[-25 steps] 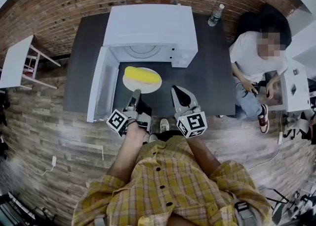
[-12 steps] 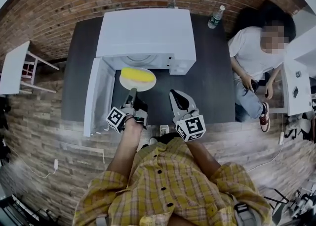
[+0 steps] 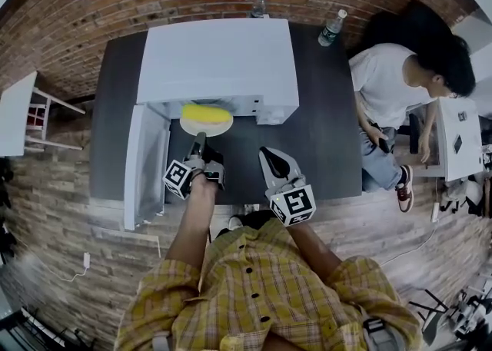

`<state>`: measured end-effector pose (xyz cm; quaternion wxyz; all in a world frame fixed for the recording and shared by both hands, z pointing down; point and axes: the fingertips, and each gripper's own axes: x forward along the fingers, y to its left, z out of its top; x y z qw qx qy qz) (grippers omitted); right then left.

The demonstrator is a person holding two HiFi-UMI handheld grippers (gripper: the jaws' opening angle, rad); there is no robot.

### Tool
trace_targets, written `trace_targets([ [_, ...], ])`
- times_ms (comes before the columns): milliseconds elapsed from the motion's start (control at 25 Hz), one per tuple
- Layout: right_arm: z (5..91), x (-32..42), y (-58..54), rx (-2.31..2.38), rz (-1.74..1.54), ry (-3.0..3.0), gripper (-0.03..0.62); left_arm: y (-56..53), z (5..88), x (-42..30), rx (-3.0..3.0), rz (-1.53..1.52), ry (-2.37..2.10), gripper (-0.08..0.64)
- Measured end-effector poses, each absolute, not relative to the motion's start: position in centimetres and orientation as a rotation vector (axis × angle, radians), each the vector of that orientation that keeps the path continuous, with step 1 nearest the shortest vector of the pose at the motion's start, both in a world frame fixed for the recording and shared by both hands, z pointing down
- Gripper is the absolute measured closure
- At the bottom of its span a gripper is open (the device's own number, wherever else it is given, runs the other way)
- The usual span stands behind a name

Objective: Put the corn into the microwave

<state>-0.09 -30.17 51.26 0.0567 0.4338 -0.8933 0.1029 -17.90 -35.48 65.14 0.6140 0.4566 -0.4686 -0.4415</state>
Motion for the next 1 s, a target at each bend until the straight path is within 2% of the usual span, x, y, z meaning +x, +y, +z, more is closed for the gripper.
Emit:
trace_targets([
  [1000, 52.9, 0.6, -31.9, 1.297, 0.336, -2.67, 0.588, -41.8, 69.6, -19.4, 1.041, -0.943, -1.196, 0.546],
])
